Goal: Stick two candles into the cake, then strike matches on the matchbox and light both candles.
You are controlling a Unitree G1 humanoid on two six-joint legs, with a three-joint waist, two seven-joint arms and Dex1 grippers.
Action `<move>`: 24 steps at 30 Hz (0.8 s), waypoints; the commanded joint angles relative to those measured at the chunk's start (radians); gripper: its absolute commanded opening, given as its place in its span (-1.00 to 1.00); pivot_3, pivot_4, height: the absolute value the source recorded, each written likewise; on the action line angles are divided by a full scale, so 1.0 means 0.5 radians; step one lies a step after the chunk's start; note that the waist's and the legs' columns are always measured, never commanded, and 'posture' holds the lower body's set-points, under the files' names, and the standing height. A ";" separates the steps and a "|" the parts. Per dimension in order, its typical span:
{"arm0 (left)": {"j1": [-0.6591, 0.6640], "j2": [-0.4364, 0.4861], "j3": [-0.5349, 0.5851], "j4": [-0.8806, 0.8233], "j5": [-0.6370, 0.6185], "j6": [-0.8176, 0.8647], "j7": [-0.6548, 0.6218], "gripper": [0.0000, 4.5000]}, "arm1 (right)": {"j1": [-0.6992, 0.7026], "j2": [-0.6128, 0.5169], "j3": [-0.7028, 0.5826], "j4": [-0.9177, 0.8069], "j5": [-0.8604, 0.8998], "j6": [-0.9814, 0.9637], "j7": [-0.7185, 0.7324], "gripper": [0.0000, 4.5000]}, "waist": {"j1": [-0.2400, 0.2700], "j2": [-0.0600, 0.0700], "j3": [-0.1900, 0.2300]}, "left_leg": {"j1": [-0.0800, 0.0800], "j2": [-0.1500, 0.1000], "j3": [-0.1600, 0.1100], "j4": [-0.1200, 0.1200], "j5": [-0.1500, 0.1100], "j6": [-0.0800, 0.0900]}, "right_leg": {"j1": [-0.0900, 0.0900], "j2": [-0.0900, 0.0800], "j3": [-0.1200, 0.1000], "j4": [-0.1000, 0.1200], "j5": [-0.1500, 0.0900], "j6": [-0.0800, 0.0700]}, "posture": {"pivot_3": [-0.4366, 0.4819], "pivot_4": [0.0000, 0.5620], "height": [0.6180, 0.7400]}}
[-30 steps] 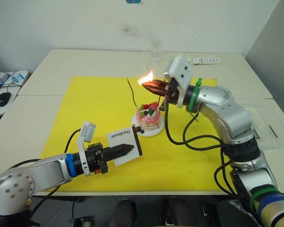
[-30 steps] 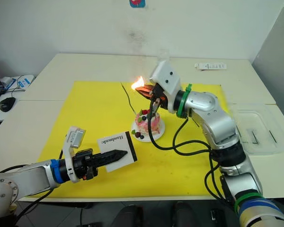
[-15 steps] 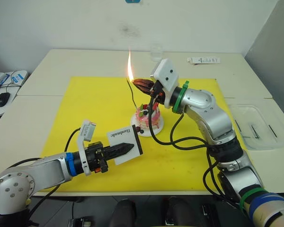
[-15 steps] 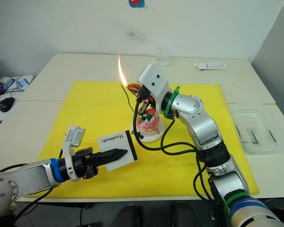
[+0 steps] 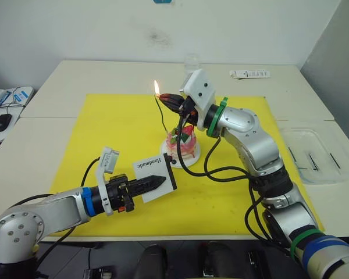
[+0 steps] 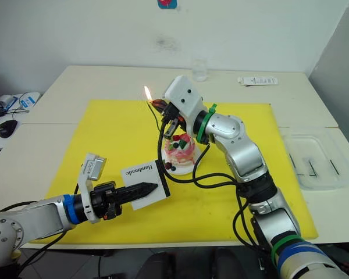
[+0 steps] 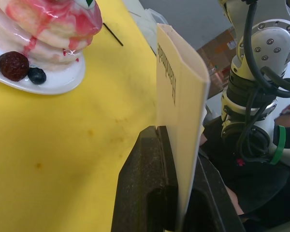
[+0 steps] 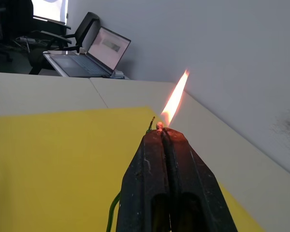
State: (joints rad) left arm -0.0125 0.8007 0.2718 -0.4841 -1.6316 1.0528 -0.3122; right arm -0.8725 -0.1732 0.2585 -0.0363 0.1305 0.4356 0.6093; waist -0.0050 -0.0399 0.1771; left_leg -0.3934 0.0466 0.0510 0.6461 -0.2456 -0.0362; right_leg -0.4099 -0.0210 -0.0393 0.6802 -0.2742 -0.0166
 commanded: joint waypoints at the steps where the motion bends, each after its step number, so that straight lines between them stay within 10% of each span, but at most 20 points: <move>1: 0.003 0.026 0.005 -0.076 -0.045 -0.039 0.001 -1.00 | -0.053 0.013 -0.030 -0.087 0.016 -0.027 0.006 -0.98 | 0.000 0.000 0.000 | 0.000 0.000 0.000 0.000 0.000 0.000 | 0.000 0.000 0.000 0.000 0.000 0.000 | -0.05 -0.47 1.00; 24: 0.009 0.042 -0.016 -0.080 -0.047 -0.054 -0.007 -1.00 | -0.051 0.012 -0.022 -0.073 0.021 -0.035 0.018 -0.98 | 0.000 0.000 0.000 | -0.001 0.000 0.000 0.000 0.000 0.000 | -0.001 0.000 0.000 0.000 0.000 0.000 | -0.05 -0.47 1.00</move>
State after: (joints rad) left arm -0.0081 0.8094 0.2627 -0.4875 -1.6317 1.0395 -0.3128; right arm -0.8730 -0.1728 0.2585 -0.0366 0.1360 0.4357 0.6114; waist -0.0050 -0.0399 0.1771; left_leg -0.3937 0.0466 0.0510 0.6459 -0.2456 -0.0362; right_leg -0.4102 -0.0210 -0.0393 0.6800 -0.2744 -0.0164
